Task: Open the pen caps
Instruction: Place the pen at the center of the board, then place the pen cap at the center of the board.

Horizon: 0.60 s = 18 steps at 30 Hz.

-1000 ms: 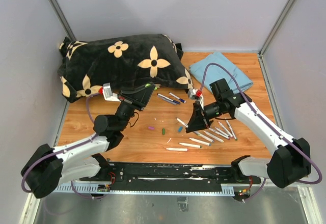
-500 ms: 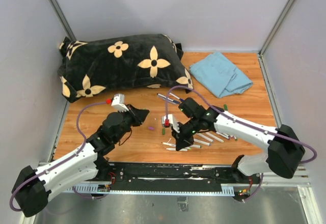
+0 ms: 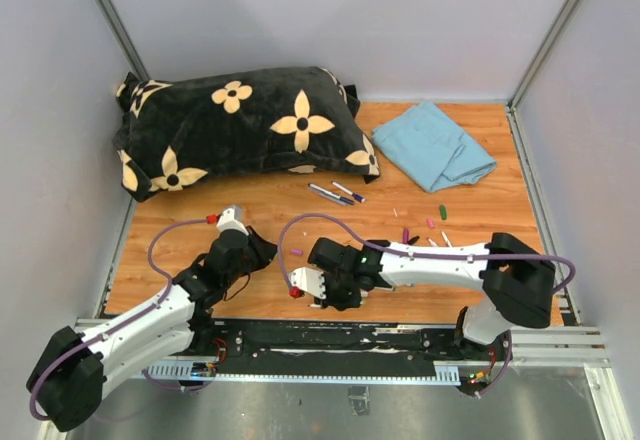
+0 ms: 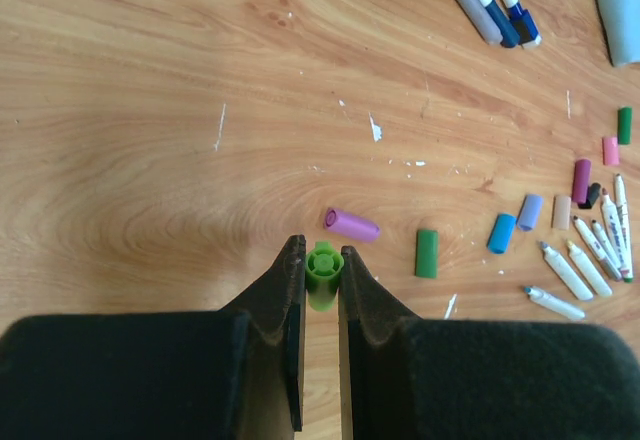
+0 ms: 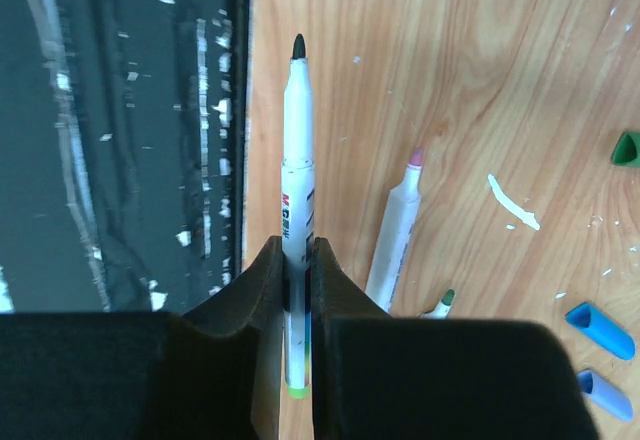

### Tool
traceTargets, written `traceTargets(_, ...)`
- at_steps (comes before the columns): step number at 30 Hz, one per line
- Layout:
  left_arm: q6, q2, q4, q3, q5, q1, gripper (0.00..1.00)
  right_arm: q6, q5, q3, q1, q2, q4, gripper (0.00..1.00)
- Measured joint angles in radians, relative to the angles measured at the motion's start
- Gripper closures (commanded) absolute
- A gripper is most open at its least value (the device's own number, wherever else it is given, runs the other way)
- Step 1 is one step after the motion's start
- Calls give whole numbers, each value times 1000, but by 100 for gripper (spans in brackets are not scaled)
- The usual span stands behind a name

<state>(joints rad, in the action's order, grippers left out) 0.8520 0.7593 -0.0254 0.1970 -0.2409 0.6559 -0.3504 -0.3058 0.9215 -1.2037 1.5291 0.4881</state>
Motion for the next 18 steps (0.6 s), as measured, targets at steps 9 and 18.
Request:
traceTargets(9,77,-3,25,-20,19,0,100,-8,159,13,-17,96,-13,84)
traceTargets(18,126,99,39,-20,21,0,99,-12,186,38,-27,119,-13,77)
